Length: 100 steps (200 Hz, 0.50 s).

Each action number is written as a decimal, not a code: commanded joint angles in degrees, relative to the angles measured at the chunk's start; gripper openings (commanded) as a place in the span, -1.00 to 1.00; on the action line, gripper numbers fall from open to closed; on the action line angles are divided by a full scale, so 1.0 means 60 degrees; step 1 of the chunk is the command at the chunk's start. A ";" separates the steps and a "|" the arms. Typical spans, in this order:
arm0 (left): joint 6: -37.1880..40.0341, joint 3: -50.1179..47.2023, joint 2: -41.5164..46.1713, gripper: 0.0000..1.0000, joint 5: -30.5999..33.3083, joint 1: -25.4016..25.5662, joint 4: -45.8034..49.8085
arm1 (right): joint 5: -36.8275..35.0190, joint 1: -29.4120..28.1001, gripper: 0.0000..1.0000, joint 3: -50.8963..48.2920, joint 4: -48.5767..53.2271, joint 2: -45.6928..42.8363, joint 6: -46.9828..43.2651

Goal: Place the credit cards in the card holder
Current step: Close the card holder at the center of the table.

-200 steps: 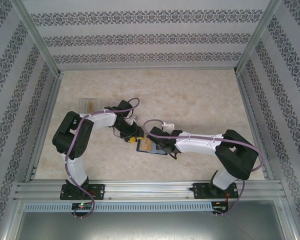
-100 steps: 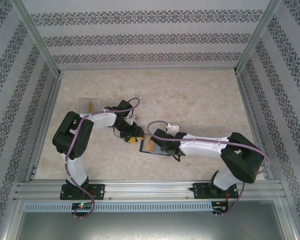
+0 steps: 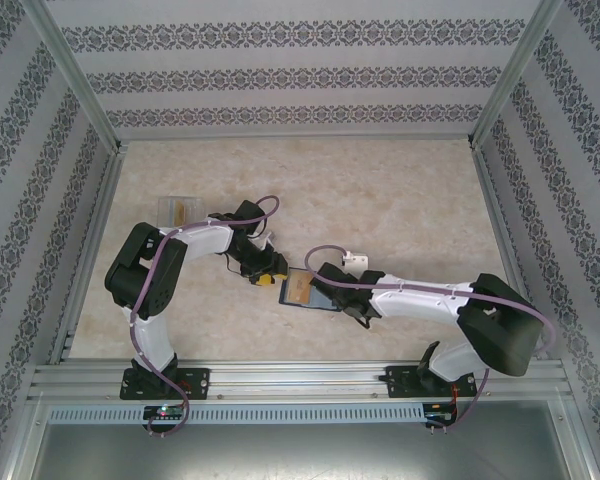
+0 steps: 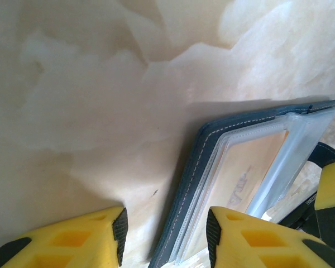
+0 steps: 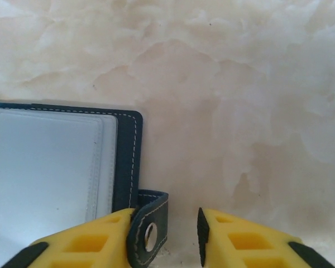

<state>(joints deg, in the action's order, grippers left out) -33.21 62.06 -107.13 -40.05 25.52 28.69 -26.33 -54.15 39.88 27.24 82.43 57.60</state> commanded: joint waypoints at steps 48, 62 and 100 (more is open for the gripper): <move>0.0196 -0.0270 -0.0257 -0.14 -0.0137 0.0312 0.0114 | 0.0047 0.0131 -1.00 -0.0721 -0.0695 -0.0885 0.0107; 0.0166 -0.0277 -0.0278 -0.10 -0.0299 0.0374 -0.0046 | 0.0549 0.0320 -1.00 -0.1055 -0.1449 -0.1048 0.0013; -0.0031 -0.0299 -0.0429 -0.08 -0.0610 0.0565 -0.0448 | 0.1602 0.0692 -1.00 -0.2304 -0.3708 -0.1570 -0.0039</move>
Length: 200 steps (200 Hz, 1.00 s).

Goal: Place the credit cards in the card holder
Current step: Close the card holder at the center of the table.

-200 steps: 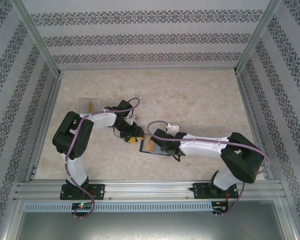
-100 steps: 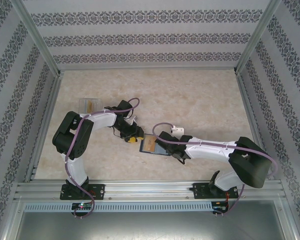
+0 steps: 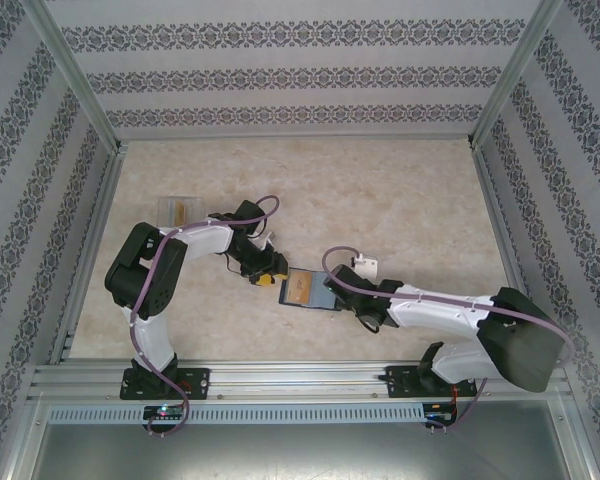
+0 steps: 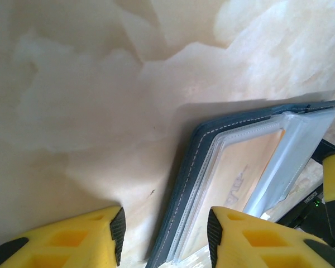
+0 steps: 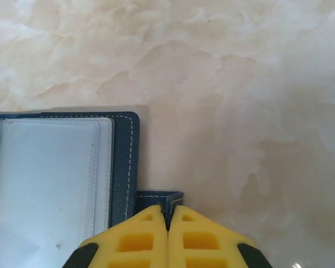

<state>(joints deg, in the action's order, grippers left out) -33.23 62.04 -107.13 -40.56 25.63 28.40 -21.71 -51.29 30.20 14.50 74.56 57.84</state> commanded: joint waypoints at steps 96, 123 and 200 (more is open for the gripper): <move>-0.0488 -0.0408 0.0124 -0.27 -0.0945 0.0789 -0.1293 | 0.2063 0.0381 -1.00 -0.0401 -0.2953 0.0661 -0.0505; -0.0528 -0.0350 0.0685 -0.28 -0.0860 0.0784 -0.1151 | 0.2371 0.0338 -1.00 -0.0167 -0.3457 0.1074 -0.0491; -0.0553 -0.0057 0.1810 -0.07 -0.0009 0.0786 -0.0365 | 0.2677 0.0258 -1.00 0.0870 -0.3882 0.1822 -0.0364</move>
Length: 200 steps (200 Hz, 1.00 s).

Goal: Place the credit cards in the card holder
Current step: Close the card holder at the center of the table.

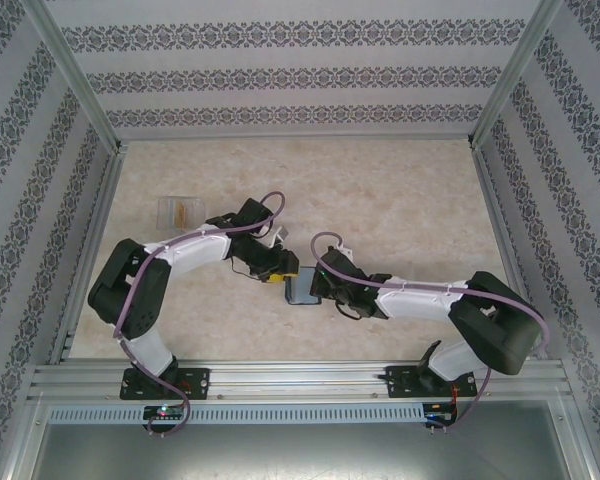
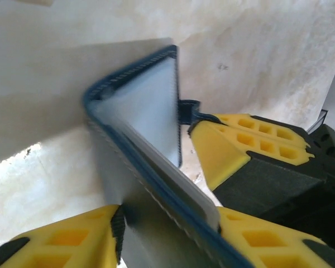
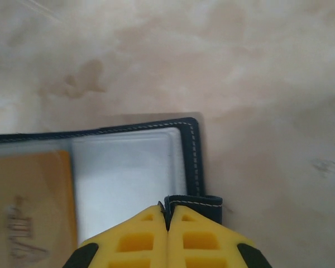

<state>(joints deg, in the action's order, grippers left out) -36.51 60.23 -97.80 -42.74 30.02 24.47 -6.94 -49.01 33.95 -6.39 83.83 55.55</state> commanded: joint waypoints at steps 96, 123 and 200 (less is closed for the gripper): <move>-0.0488 0.0473 -0.0949 -0.07 -0.0031 0.0274 -0.0687 | 0.0079 0.0129 -1.00 -0.1235 -0.0957 -0.0686 0.0484; -0.0454 0.0740 -0.1028 -0.07 0.0105 0.0442 -0.0497 | 0.0494 0.0523 -1.00 -0.1738 -0.1152 -0.1153 0.0329; -0.0656 0.0758 -0.1832 -0.28 0.0522 0.0877 -0.0649 | 0.0972 0.0985 -0.73 -0.2231 -0.0631 -0.2657 -0.0214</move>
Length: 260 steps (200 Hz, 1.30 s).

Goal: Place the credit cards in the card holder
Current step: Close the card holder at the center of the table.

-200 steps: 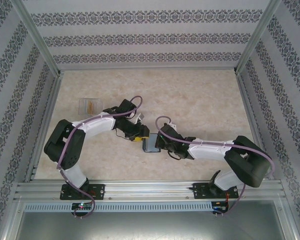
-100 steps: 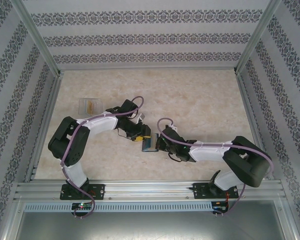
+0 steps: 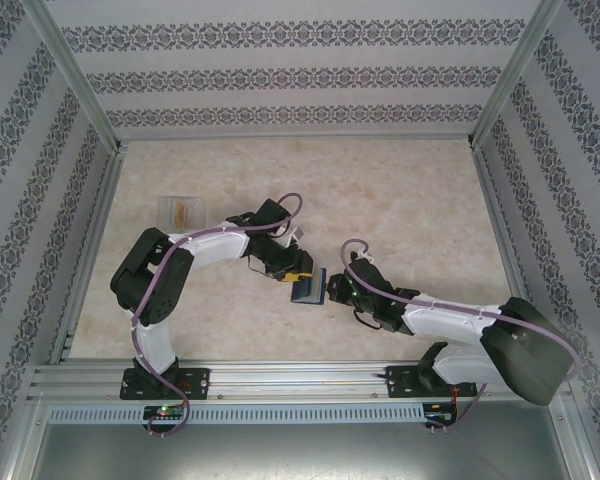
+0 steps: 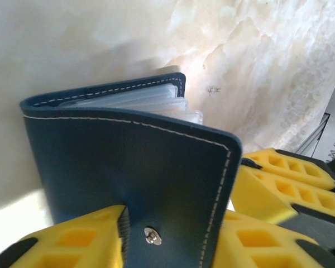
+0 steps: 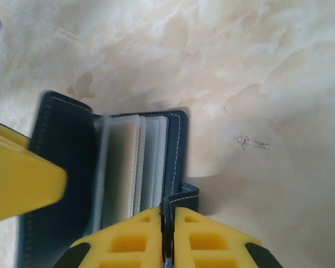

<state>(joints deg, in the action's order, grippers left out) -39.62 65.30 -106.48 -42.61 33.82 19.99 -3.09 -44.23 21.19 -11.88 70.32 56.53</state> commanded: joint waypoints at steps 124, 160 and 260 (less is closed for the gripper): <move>0.0384 0.1730 -0.1135 0.06 0.0933 0.1276 0.1414 | 0.1799 0.2453 -0.11 -0.1922 0.1755 -0.4527 0.0020; 0.0425 0.2412 -0.1215 0.03 0.0936 0.1363 0.1839 | 0.2842 0.3291 -0.10 -0.2020 0.2314 -0.4886 0.0072; 0.0773 0.3383 -0.2039 -0.38 0.0601 0.1701 0.2914 | 0.3449 0.3908 -0.08 -0.1844 0.2373 -0.4528 -0.0199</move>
<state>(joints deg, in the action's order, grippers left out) -36.10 83.90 -117.38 -37.93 42.70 34.63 16.14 -21.61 10.20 2.17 43.05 56.16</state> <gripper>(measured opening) 0.315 0.460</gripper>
